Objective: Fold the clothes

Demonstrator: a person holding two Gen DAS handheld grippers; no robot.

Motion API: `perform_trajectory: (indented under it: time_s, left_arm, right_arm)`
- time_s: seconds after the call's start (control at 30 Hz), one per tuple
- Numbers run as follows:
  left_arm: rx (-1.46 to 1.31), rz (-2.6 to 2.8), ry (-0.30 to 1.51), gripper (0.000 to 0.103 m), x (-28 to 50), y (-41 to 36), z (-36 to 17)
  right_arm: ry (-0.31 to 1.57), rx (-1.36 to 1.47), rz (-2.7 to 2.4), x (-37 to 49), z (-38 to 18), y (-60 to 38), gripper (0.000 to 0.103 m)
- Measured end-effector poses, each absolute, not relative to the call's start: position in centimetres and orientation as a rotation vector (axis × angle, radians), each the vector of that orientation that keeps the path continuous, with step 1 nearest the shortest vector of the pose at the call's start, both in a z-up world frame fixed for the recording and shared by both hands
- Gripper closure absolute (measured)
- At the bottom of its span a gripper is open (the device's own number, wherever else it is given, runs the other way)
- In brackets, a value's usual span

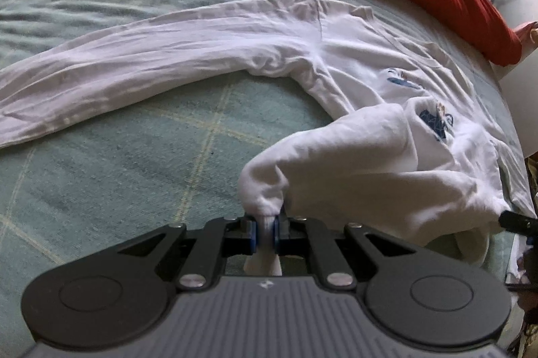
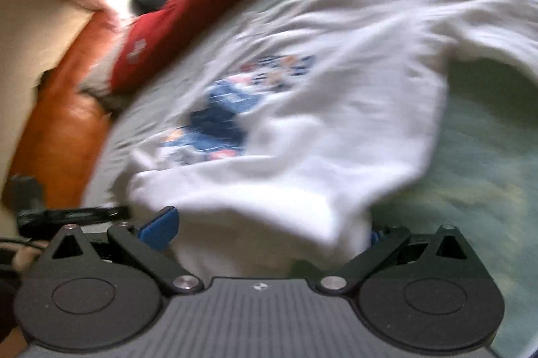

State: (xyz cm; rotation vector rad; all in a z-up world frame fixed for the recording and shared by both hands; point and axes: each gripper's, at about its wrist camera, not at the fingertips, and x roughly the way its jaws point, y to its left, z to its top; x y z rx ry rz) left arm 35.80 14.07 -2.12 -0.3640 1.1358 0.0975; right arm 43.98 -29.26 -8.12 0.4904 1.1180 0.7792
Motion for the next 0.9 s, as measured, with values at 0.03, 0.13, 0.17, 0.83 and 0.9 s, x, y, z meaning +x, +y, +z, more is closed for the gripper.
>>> perform_trajectory:
  time_s: [0.03,0.13,0.17,0.83,0.9]
  left_arm:
    - [-0.362,0.096,1.138,0.096,35.8,14.1,-2.1]
    - [-0.35,0.088,1.142,0.096,35.8,14.0,-2.0]
    - [-0.347,0.086,1.145,0.096,35.8,14.0,-2.1]
    - [-0.362,0.086,1.157,0.096,36.0,13.7,-2.8]
    - [-0.362,0.088,1.155,0.096,36.0,13.8,-2.7]
  right_arm:
    - [1.117,0.488,0.803,44.2,-8.4,-29.0,0.0]
    - [1.083,0.549,0.853,44.8,-9.8,-29.5,0.0]
    - [1.077,0.564,0.873,44.8,-9.9,-29.9,0.0]
    - [1.173,0.653,0.777,46.2,-12.3,-33.0,0.086]
    - [1.202,0.698,0.731,46.1,-12.1,-33.0,0.086]
